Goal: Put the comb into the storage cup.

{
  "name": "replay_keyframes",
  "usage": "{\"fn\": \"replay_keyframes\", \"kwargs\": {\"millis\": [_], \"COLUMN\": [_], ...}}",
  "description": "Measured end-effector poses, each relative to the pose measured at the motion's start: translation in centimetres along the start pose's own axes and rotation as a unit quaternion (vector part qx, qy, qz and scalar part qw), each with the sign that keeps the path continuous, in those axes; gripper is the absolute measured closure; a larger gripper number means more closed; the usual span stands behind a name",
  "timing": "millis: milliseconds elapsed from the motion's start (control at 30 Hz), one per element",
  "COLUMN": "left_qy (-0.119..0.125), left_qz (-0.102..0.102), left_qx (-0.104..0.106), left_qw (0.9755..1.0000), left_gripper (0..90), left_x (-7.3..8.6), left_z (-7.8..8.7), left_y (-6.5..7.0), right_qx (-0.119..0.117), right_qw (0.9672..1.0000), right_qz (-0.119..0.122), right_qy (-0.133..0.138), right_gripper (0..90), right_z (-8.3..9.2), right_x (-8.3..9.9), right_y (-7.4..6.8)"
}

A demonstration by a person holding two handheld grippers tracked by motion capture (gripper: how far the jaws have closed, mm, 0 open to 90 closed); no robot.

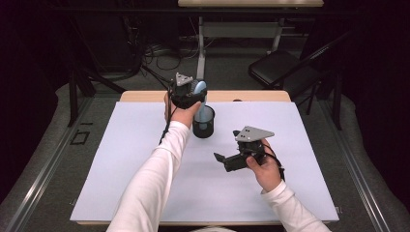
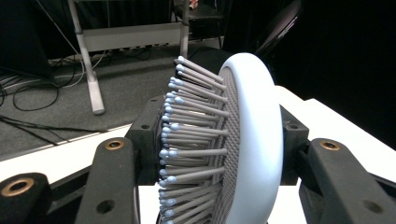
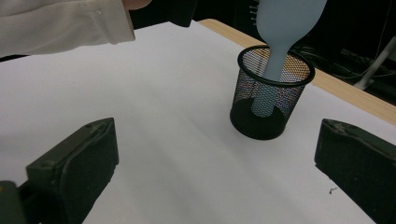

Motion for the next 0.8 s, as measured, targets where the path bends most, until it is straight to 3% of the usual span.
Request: {"fn": "replay_keyframes", "kwargs": {"millis": [800], "left_qy": [0.005], "left_qz": [-0.006], "left_qx": [0.001], "left_qw": [1.0], "left_gripper": [46.9], "left_x": [0.59], "left_z": [-0.32], "left_y": [0.52], "right_qx": [-0.002], "right_qw": [1.0], "right_qz": [0.003], "right_qy": [-0.006], "right_gripper": [0.0], "right_z": [-0.17], "right_x": [0.14], "right_y": [-0.09]}}
Point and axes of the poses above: each handheld gripper's, and its own axes: z roughly backward along the jaws, x roughly out of its underside, y roughly to its right, the point moved 3 cm from there along -z, roughly forward along the jaws, and after that the axes turned 10 degrees about -z, right-handed, at the moved point
